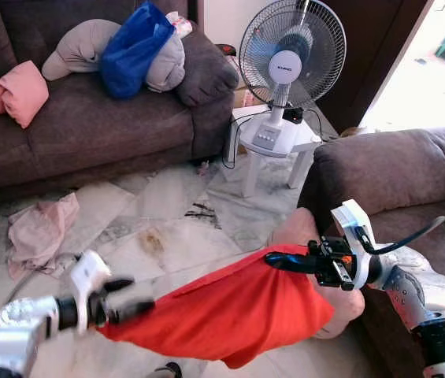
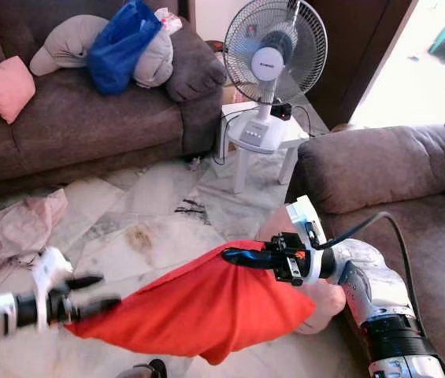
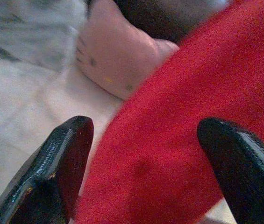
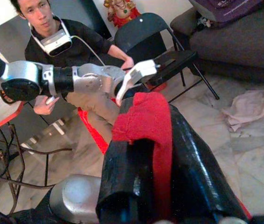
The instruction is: Move the pillow to the sofa from floor
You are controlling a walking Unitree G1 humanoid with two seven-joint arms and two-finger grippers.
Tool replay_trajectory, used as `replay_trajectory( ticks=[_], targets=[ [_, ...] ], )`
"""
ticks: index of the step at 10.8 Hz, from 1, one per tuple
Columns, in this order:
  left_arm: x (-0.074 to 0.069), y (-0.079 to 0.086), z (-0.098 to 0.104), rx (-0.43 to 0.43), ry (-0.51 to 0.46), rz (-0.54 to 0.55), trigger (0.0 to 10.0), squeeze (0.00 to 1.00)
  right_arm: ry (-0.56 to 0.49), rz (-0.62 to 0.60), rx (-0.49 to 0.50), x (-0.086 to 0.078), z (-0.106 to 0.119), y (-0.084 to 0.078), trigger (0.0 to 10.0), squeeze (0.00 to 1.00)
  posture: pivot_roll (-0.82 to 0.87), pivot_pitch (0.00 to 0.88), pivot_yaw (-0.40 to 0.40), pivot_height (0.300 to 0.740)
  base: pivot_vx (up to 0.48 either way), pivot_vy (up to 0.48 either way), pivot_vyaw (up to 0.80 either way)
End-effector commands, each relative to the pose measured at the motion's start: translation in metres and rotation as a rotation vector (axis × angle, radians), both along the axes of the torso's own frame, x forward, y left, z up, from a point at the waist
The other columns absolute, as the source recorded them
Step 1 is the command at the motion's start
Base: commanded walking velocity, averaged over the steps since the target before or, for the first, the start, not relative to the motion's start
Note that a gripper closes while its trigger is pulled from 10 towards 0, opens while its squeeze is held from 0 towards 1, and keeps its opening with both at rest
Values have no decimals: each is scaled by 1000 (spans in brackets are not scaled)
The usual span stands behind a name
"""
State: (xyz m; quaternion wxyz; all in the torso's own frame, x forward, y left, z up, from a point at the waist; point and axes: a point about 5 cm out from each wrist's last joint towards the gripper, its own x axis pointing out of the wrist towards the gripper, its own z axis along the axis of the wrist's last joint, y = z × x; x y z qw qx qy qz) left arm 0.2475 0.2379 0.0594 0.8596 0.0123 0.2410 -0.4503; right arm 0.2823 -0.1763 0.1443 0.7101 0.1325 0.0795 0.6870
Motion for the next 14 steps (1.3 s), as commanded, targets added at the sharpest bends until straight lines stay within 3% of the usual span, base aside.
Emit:
replay_trajectory(
  ticks=[1, 4, 6, 7, 8, 14],
  targets=[
    [-8, -4, -8, 44, 52, -53, 10000, 0, -82, 13, 45, 1, 19, -1, 10000, 0, 78, 133, -78, 740, 0, 0, 0],
    [-12, 5, -24, 162, 72, -18, 10000, 0, -86, 14, 52, 1, 19, 3, 10000, 0, 83, 132, -65, 740, 0, 0, 0],
    [-15, -3, -34, 220, 66, -19, 10000, 0, -74, 14, 52, 0, 16, 1, 10000, 0, 100, 133, -84, 740, 0, 0, 0],
    [-14, -10, -37, 217, 43, -6, 3725, 0, -73, 15, 52, 1, 18, 2, 10000, 0, 97, 138, -96, 740, 0, 0, 0],
    [-13, -17, -40, 202, 26, 19, 0, 0, -73, 18, 50, 2, 19, 1, 10000, 0, 98, 138, -106, 740, 0, 0, 0],
    [-12, -24, -39, 163, 18, 9, 0, 0, -67, 16, 43, 2, 17, 2, 10000, 0, 95, 136, -102, 740, 0, 0, 0]
  ],
)
